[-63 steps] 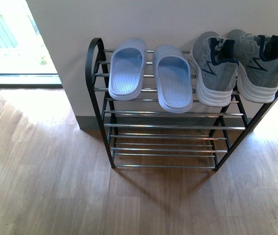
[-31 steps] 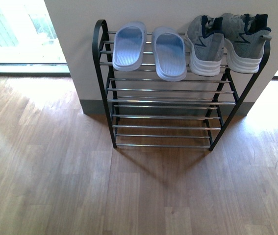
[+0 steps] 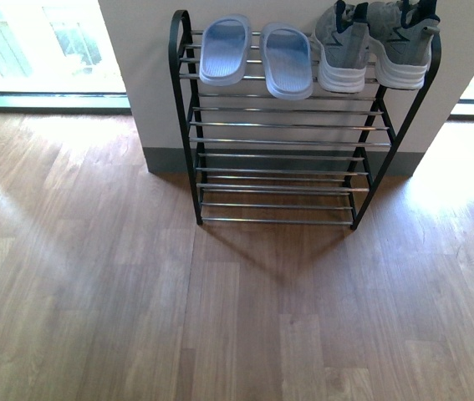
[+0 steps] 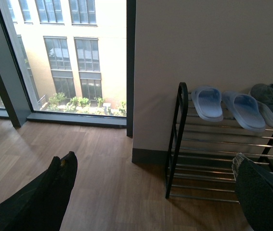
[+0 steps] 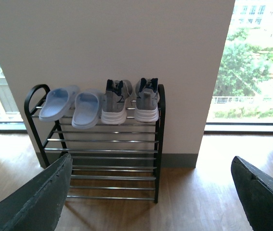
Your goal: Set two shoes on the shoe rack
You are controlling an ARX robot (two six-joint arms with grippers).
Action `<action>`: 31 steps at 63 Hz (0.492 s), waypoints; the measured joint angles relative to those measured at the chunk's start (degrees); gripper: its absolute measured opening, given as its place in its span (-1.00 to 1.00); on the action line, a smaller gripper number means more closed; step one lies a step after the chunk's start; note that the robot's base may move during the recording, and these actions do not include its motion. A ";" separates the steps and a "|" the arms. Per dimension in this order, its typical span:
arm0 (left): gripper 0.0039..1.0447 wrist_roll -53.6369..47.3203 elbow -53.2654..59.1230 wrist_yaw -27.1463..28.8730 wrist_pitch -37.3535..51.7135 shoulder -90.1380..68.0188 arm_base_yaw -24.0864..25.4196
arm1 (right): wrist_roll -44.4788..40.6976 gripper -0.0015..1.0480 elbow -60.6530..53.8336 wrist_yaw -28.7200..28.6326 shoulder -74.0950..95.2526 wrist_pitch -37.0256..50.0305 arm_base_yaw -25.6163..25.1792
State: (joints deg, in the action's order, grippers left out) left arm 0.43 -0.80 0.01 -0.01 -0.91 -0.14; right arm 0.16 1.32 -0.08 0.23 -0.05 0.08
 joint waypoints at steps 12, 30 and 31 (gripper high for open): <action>0.83 -0.02 0.00 -0.02 0.00 0.00 0.00 | 0.02 0.82 0.00 0.22 -0.02 0.00 0.00; 0.83 0.00 0.00 -0.04 0.00 0.00 0.00 | 0.02 0.82 0.00 0.22 -0.02 0.00 0.00; 0.83 0.00 0.00 -0.02 0.00 0.00 0.00 | 0.02 0.82 0.00 0.24 -0.02 0.00 0.00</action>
State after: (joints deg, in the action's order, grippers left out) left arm 0.43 -0.80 -0.01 -0.01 -0.91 -0.14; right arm 0.19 1.32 0.16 0.21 -0.05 0.08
